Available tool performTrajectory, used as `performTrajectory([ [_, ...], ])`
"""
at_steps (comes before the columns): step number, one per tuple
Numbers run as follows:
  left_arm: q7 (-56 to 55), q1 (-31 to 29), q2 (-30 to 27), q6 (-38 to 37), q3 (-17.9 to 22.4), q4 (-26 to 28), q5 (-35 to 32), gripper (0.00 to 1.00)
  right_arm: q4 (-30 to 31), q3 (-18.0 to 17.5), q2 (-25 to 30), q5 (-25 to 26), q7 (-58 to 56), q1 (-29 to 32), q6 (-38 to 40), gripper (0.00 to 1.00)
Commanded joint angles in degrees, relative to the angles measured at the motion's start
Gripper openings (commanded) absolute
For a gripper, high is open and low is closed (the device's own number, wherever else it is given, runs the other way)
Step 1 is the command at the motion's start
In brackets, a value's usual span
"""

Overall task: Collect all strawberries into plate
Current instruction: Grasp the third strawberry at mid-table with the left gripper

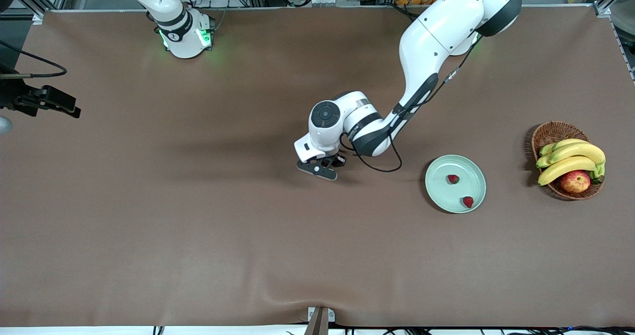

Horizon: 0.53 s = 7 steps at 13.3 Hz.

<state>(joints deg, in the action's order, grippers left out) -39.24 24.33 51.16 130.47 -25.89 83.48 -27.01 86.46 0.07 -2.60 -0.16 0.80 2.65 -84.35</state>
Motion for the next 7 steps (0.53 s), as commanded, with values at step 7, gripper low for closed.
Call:
performTrajectory([
  [7,10.0,-25.5,-17.6,-12.9,-10.8,12.8,-0.7,0.0,-0.3,-1.0,0.4,-2.6,0.4,3.1,0.5,1.0],
])
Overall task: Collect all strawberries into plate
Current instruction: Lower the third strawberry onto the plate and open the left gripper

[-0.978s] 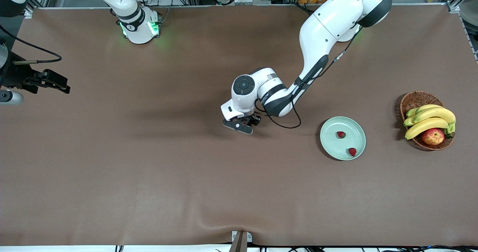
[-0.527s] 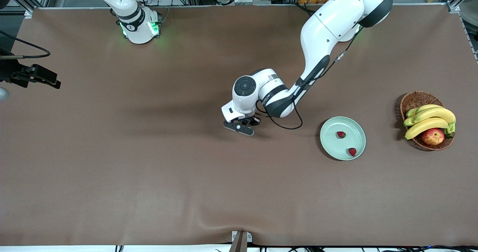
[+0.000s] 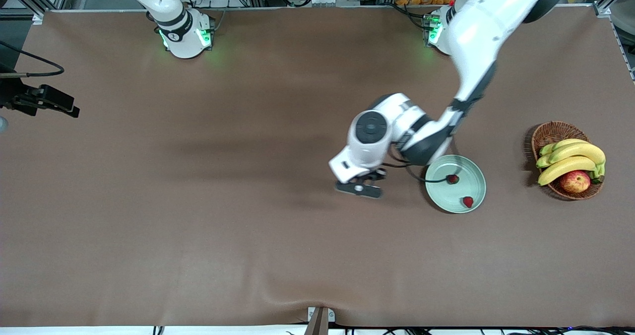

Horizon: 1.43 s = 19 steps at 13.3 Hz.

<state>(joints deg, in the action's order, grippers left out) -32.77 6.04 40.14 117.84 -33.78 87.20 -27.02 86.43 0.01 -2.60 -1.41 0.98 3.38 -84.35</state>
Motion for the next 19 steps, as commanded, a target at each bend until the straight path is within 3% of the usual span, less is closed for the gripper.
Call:
performTrajectory([
  [1,6.3,-11.4,-9.1,-0.2,-4.1,12.8,-0.7,0.0,-0.3,-0.9,0.4,-1.2,0.1,2.9,0.5,1.0],
  [4,13.1,-22.8,-12.1,-0.2,-6.6,19.7,-0.8,0.0,-0.3,-0.9,0.4,-1.3,0.0,3.4,0.5,1.0],
  [8,14.1,-30.0,-10.4,1.9,-6.6,24.0,-2.9,0.0,-0.6,-0.9,0.4,-1.1,-0.1,3.4,0.3,1.0],
  [11,12.9,-33.3,-7.8,8.3,-6.3,27.9,-9.5,0.0,-0.6,-0.9,0.4,-1.1,-0.1,3.5,0.3,1.0],
  [13,13.0,-35.6,-7.1,9.4,-6.3,28.0,-10.0,0.0,-0.6,-0.9,0.4,-1.1,-0.1,3.5,0.3,1.0],
  [19,13.0,-35.1,-6.3,11.9,-6.3,25.7,-10.1,0.0,-0.6,-1.0,0.1,-1.3,0.5,3.2,-1.5,1.0],
])
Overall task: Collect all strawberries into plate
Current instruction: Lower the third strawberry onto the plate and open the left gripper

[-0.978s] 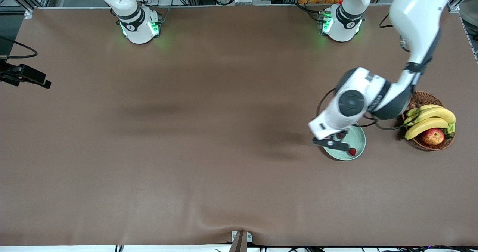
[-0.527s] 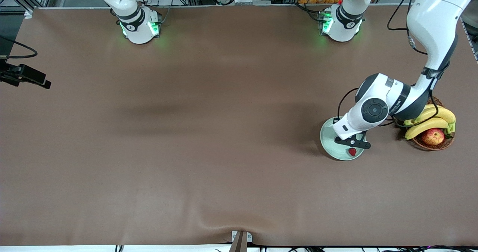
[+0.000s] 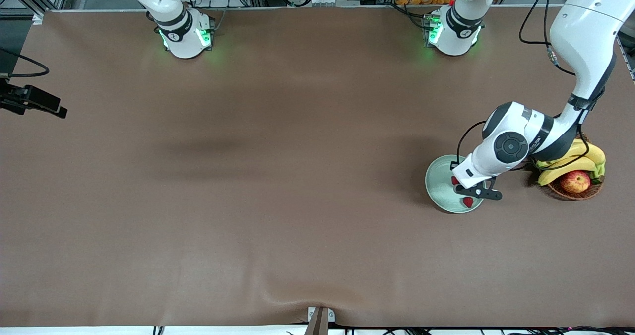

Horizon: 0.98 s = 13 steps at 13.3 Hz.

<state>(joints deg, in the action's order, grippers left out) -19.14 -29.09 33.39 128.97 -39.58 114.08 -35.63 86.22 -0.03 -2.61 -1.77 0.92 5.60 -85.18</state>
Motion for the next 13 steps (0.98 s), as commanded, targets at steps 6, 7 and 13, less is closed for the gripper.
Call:
performTrajectory([
  [6,-0.2,0.6,1.3,0.8,-0.9,-3.5,-1.5,1.0,-0.5,-0.9,0.0,-0.7,0.7,1.1,-0.8,1.0],
  [7,0.2,0.6,-0.7,0.5,-1.1,-3.8,-1.2,1.0,-0.8,-0.9,0.0,-0.7,0.7,1.1,-0.8,1.0],
  [13,0.1,0.3,-5.3,-16.9,-9.1,-17.5,3.2,1.0,-0.9,-0.9,0.0,-0.7,0.7,1.1,-0.9,1.0],
])
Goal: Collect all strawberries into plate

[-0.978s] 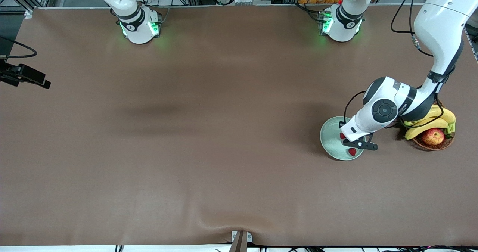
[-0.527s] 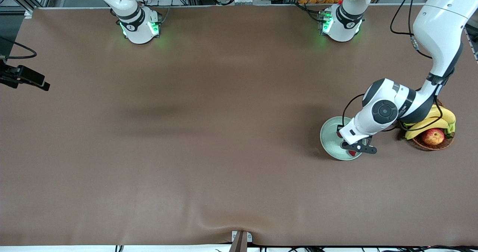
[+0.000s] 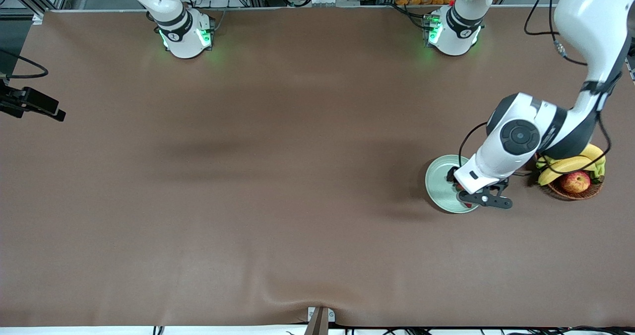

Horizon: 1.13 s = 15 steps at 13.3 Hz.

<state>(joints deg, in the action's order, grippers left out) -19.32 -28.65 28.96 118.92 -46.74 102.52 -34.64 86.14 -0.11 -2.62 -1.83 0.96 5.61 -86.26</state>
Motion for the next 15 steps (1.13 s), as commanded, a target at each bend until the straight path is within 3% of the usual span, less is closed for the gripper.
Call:
performTrajectory([
  [1,0.2,-0.2,-0.8,-10.5,-3.0,-9.1,3.7,1.0,-0.7,-0.9,0.0,-0.7,0.6,1.1,0.2,1.0],
  [6,0.2,-0.4,-2.7,-27.0,-5.5,-22.7,13.7,1.0,-0.8,-0.8,0.0,-0.5,0.6,1.2,0.3,1.0],
  [10,-0.1,-1.0,-10.2,-29.2,-5.9,-23.9,15.2,1.0,-0.8,-0.8,0.0,-0.6,0.6,1.2,0.4,1.0],
  [15,0.5,-3.3,-14.2,-29.3,-5.3,-24.0,23.0,1.0,-0.8,-0.8,0.0,-0.6,0.6,1.2,0.4,1.0],
])
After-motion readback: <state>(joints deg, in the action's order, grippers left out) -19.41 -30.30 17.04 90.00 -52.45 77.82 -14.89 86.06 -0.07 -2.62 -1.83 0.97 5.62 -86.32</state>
